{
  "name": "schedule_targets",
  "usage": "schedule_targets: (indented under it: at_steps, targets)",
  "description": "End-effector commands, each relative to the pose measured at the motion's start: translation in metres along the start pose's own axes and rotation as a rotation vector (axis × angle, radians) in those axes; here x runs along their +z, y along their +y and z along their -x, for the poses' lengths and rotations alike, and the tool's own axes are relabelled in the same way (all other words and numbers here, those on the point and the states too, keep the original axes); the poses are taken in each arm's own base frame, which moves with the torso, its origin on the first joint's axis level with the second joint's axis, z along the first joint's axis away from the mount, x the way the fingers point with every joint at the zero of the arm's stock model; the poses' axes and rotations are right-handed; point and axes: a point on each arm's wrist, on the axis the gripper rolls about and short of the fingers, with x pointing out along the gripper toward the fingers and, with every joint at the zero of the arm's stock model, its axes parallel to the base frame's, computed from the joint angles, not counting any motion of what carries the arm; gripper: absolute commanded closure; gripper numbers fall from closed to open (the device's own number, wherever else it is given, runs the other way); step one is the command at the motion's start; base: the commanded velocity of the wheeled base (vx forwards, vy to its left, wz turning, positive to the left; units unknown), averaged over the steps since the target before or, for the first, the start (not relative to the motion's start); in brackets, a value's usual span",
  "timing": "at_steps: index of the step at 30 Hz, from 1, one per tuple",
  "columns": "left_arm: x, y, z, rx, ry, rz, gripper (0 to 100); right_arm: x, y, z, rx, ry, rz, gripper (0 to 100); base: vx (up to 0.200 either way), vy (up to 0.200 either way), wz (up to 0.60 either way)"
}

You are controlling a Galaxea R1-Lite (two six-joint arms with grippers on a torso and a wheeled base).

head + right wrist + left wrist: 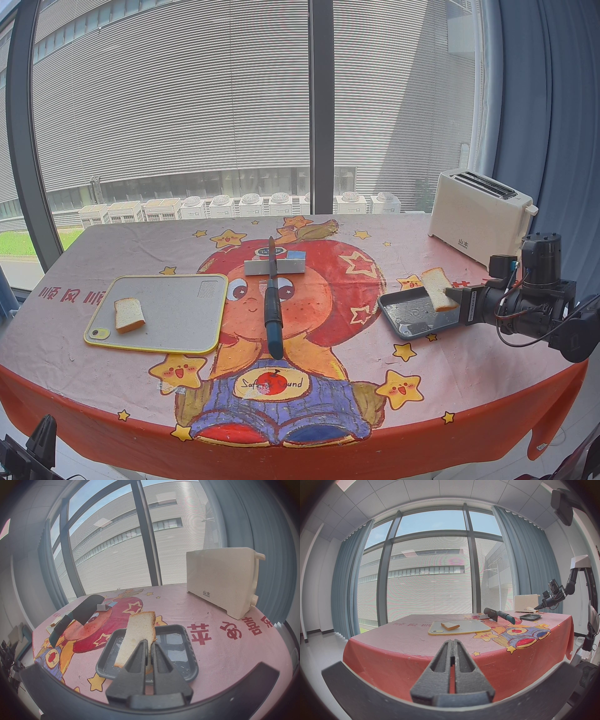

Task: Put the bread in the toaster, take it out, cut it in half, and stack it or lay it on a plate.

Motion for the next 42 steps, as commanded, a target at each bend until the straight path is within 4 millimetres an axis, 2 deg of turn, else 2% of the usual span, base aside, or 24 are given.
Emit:
schedule_targets:
  at_steps: [1,31,32,42]
  targets:
    - [-0.005,0.000,0.000,0.000,0.000,0.000,100,-0.002,0.001,-0.002,0.001,0.011,0.002,100,0.000,0.000,0.00]
    - [-0.005,0.000,0.000,0.000,0.000,0.000,100,-0.013,-0.001,-0.016,-0.013,0.062,0.007,100,0.000,0.000,0.00]
    - [-0.005,0.000,0.000,0.000,0.000,0.000,100,-0.012,-0.001,-0.017,-0.011,0.054,0.005,0,0.000,0.000,0.00]
    - [-0.005,0.000,0.000,0.000,0.000,0.000,100,-0.009,0.001,-0.015,0.009,-0.010,0.000,0,0.000,0.000,0.00]
